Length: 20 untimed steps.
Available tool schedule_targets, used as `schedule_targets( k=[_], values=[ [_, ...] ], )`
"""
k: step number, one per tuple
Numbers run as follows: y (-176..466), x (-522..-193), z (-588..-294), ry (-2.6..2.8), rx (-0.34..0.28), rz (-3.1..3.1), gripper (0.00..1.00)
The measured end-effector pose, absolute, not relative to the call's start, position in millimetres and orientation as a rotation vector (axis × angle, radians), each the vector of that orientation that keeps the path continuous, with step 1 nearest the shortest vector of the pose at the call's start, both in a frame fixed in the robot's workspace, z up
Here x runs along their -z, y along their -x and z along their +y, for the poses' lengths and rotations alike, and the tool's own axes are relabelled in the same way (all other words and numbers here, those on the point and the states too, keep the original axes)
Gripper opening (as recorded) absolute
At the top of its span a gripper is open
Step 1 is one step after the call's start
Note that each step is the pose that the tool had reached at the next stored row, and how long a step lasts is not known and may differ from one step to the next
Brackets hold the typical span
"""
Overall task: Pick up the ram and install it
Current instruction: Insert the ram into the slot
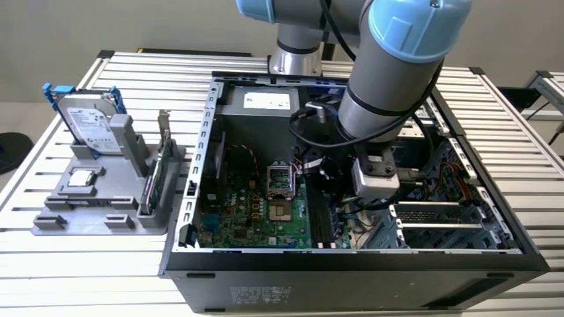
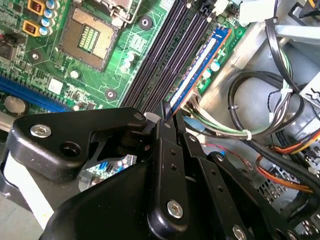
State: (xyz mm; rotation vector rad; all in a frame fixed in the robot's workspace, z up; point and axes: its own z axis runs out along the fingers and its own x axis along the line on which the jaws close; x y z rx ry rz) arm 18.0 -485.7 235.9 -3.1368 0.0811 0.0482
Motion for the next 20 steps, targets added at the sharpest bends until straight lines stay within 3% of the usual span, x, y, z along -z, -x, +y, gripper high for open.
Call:
schedule_targets(
  k=[20],
  values=[
    [-20,-217,-479,3.136,-0.048,0.072,0.00]
  ],
)
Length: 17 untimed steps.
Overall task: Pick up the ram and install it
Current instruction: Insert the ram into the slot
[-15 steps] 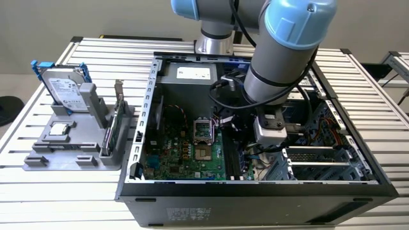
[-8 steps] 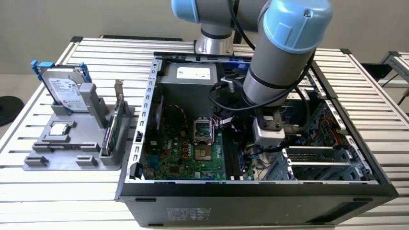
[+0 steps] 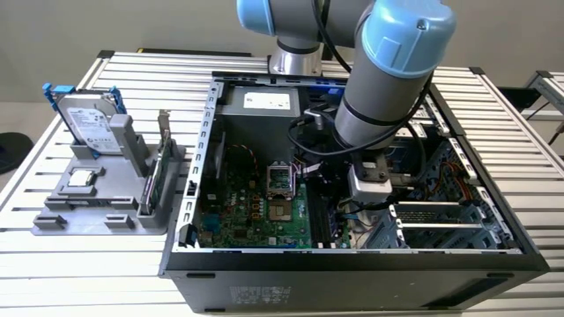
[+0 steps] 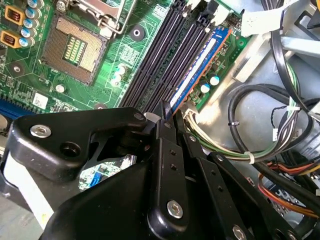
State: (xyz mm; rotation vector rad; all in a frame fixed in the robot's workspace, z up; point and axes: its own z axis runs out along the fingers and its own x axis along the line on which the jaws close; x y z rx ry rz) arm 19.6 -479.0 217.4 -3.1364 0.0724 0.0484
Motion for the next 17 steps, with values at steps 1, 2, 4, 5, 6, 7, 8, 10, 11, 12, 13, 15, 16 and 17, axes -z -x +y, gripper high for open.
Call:
schedule_targets(
  k=[1,2,4,5,6,7,8,10,11,12,13,15,16,17],
  values=[
    [-19.6,-217.4,-479.0,3.137,-0.048,0.069,0.00],
    [-19.6,-217.2,-479.0,3.136,-0.048,0.065,0.00],
    [-19.5,-217.0,-479.0,3.137,-0.048,0.058,0.00],
    [-19.5,-217.0,-479.0,3.137,-0.048,0.057,0.00],
    [-19.5,-216.9,-479.0,3.137,-0.048,0.057,0.00],
    [-19.5,-216.8,-479.0,3.137,-0.048,0.057,0.00],
    [-19.5,-216.8,-479.0,3.137,-0.049,0.056,0.00],
    [-19.5,-216.7,-479.4,3.137,-0.049,0.055,0.00],
    [-19.5,-216.7,-479.5,3.137,-0.049,0.055,0.00],
    [-19.5,-216.8,-479.8,3.137,-0.049,0.055,0.00],
    [-19.5,-216.7,-479.9,3.137,-0.049,0.055,0.00],
    [-19.5,-216.6,-480.0,3.137,-0.050,0.054,0.00],
    [-19.5,-216.4,-480.0,3.137,-0.050,0.054,0.00],
    [-19.5,-216.1,-480.0,3.137,-0.049,0.054,0.00]
  ],
)
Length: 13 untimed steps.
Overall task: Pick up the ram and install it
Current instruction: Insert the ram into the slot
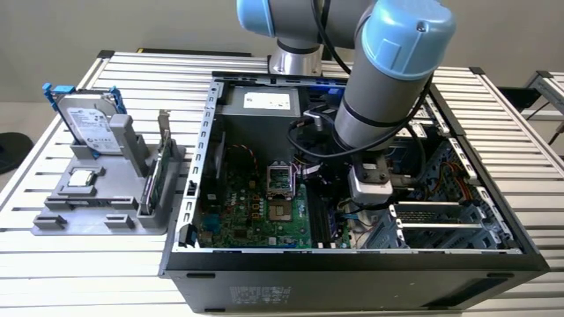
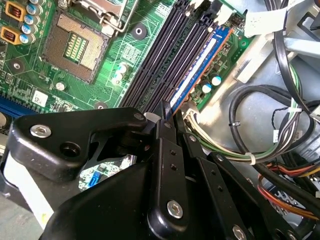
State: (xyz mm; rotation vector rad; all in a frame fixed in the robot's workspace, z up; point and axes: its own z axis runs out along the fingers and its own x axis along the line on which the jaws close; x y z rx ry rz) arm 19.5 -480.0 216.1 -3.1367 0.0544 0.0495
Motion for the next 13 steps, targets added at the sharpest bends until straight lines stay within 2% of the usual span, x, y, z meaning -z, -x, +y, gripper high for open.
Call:
schedule_targets(
  k=[13],
  values=[
    [-19.5,-213.8,-480.1,3.137,-0.051,0.054,0.00]
  ],
)
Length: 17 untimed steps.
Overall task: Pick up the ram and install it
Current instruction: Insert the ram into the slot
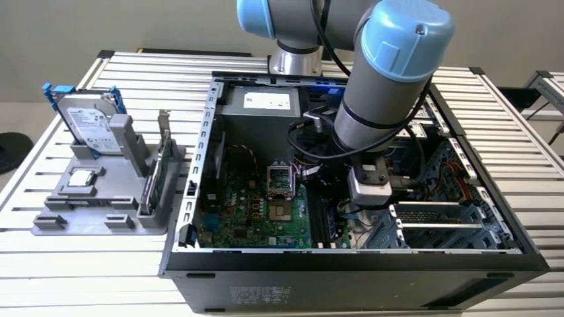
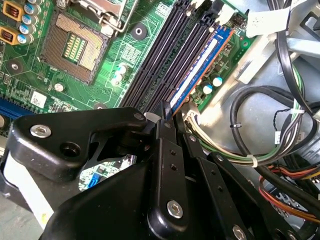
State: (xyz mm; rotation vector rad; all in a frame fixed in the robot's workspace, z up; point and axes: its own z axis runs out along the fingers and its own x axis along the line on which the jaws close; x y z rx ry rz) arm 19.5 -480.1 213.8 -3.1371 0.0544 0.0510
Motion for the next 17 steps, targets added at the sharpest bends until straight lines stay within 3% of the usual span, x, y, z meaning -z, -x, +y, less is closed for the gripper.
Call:
schedule_targets(
  k=[17],
  values=[
    [-19.5,-213.7,-481.5,3.137,-0.052,0.053,0.00]
  ],
)
